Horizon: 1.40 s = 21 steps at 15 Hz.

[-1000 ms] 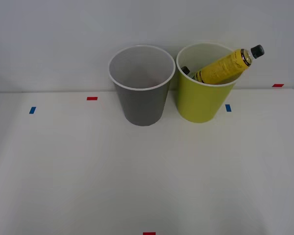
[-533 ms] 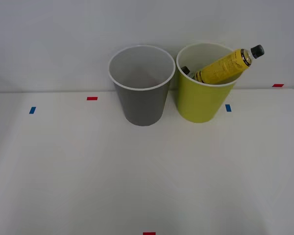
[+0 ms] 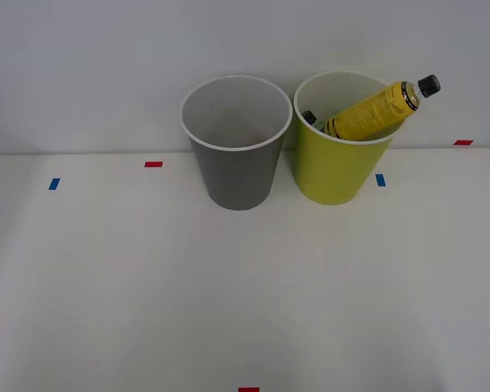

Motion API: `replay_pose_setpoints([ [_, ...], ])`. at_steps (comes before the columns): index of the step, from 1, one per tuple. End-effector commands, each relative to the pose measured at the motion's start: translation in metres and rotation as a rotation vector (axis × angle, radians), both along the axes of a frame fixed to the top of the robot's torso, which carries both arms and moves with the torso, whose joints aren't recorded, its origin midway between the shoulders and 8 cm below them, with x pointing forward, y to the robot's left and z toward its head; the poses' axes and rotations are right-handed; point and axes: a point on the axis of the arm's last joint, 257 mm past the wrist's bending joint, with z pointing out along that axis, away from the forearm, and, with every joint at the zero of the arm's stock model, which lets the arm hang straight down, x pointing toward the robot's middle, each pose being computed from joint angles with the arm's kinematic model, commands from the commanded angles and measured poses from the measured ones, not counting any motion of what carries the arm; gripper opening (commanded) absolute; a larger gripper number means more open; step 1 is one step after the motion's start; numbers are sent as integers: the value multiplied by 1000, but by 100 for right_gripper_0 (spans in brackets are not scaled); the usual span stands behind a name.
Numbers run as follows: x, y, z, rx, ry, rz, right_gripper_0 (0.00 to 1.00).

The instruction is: Put cans in the gray bin, plastic bottles in the light green bin

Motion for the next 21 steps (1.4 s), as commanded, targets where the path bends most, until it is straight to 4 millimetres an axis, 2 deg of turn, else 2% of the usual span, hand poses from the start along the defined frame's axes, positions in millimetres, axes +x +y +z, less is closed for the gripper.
replay_pose_setpoints([
  [1, 0, 0, 0, 0, 0, 0, 100],
  [21, 0, 0, 0, 0, 0, 0, 100],
])
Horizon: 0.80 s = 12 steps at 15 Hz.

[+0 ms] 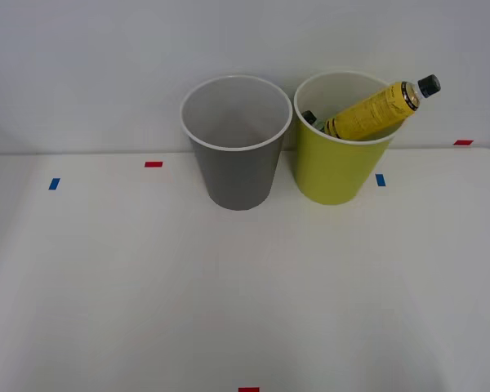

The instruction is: Put cans in the gray bin, plastic bottles in the light green bin

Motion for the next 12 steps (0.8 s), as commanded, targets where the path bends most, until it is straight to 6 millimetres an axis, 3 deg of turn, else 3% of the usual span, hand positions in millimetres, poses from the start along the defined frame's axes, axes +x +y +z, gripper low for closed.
replay_pose_setpoints([
  [1, 0, 0, 0, 0, 0, 0, 100],
  [12, 0, 0, 0, 0, 0, 0, 100],
])
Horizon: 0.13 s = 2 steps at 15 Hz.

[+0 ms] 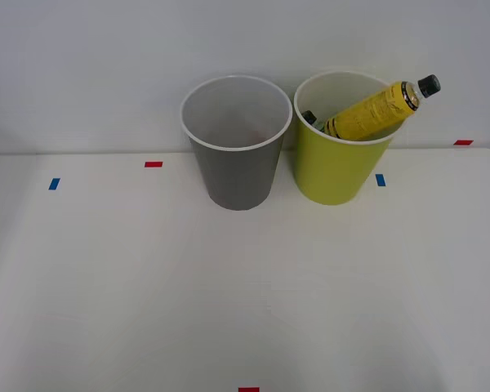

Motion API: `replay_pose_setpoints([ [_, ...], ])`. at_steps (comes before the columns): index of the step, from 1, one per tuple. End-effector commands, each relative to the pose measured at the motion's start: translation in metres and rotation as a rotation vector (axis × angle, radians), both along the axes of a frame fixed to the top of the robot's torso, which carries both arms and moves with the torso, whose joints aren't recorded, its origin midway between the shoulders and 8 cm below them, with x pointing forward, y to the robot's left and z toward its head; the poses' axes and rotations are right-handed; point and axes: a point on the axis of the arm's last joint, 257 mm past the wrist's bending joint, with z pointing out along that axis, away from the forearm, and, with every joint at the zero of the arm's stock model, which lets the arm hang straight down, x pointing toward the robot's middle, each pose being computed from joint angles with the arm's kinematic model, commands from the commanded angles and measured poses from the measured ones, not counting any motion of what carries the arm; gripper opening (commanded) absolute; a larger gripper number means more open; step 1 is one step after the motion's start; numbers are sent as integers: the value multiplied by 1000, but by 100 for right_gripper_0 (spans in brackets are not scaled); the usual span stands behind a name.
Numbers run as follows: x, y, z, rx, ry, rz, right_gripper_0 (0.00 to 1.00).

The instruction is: Put cans in the gray bin, plastic bottles in the light green bin

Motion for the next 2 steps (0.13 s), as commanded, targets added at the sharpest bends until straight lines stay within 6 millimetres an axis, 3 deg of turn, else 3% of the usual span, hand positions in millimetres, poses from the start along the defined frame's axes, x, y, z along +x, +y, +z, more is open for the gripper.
replay_pose_setpoints([
  [1, 0, 0, 0, 0, 0, 0, 100],
  [2, 0, 0, 0, 0, 0, 0, 100],
])
